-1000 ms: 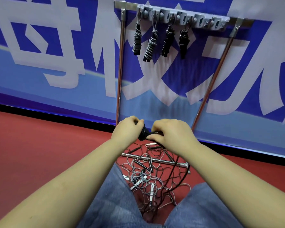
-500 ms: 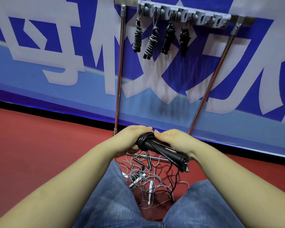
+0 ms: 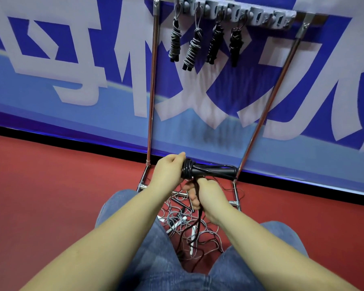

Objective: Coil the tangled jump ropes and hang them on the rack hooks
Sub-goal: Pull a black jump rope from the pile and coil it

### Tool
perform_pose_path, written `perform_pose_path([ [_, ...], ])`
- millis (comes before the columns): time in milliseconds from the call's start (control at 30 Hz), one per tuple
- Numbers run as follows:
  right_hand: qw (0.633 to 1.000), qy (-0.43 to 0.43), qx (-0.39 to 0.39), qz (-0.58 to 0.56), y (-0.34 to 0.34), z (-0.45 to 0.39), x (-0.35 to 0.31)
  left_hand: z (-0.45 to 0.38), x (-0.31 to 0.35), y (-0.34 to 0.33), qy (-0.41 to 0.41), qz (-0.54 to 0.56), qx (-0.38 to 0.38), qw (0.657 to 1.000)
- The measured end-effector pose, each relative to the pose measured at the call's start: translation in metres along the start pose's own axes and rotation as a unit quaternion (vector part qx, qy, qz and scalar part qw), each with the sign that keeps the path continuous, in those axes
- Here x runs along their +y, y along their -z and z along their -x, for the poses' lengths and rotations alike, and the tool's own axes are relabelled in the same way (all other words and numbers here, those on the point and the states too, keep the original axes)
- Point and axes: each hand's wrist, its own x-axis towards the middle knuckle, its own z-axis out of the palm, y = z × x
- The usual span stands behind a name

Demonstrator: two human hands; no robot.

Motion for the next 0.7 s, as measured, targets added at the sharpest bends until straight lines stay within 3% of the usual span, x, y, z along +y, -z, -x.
perform_pose_path([
  [133,0.993,0.018,-0.068,0.092,0.001,0.009,-0.002,-0.004,-0.003,-0.001,-0.059,-0.107,0.057,0.991],
  [233,0.965,0.053,-0.110,0.233,0.009,0.021,0.000,0.001,-0.005,0.005,-0.090,-0.187,0.083,0.975],
  [400,0.846,0.220,-0.034,0.485,0.029,0.042,-0.016,0.011,-0.012,0.018,-0.089,-0.249,0.090,0.960],
  [500,0.781,0.274,0.036,0.560,0.035,0.045,-0.035,0.013,-0.009,0.022,-0.079,-0.271,0.061,0.957],
  [600,0.734,0.298,0.049,0.608,0.043,0.040,-0.051,0.013,0.005,0.027,-0.088,-0.286,-0.007,0.954],
  [633,0.728,0.298,0.055,0.615,0.046,0.038,-0.054,0.014,0.011,0.029,-0.096,-0.288,-0.039,0.952],
  [700,0.754,0.296,0.050,0.585,0.051,0.037,-0.059,0.021,0.023,0.031,-0.105,-0.254,-0.100,0.956],
])
